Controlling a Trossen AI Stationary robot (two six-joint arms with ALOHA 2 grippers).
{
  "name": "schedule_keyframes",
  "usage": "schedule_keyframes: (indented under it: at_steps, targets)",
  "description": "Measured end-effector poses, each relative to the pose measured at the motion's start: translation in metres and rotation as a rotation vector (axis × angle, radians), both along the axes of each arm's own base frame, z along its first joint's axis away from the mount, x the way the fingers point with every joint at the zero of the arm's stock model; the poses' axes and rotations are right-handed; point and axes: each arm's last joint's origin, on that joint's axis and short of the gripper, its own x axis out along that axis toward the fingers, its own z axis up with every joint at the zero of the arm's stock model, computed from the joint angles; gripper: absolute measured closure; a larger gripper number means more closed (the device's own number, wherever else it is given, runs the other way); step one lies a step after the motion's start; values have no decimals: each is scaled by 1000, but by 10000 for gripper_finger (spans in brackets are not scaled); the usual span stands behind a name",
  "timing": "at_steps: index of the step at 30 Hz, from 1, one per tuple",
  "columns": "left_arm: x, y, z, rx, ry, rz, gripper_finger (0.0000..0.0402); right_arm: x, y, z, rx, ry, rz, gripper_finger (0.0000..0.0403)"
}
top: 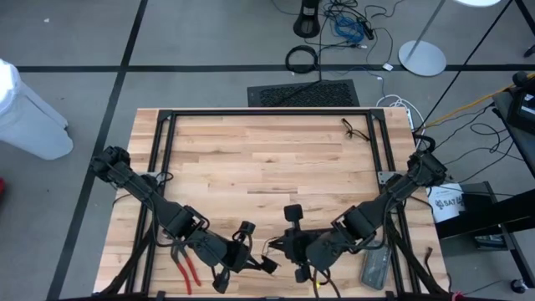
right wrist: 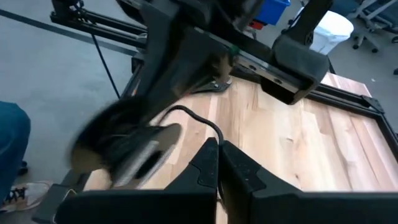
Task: Coil cords
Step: Coil the black wire onto the black spool
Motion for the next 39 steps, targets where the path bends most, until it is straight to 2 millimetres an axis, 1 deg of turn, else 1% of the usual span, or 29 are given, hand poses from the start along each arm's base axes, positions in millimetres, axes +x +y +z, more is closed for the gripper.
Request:
schedule_keyframes:
  at_steps: [5,10,14,20,25,29,36,39]
  targets:
    - [1,-4,6,-13,-73,-60,399,6,-2,-4,6,8,19,403]
    - [0,-10,11,-2,-138,-113,399,12,0,-6,30,11,99,403]
    - [-1,-13,14,12,-178,-136,399,13,1,-5,40,-6,118,403]
    - [-1,-15,19,30,-249,-160,399,15,6,-1,78,-28,240,402]
    - [0,-16,22,43,-298,-175,399,15,8,0,108,-29,292,400]
    - [1,-16,24,37,-319,-175,399,18,9,-3,118,-24,303,400]
    - [-2,-22,28,107,-407,-219,399,25,15,-19,158,30,326,399]
    - [-4,-25,27,118,-415,-225,399,25,15,-21,177,36,329,399]
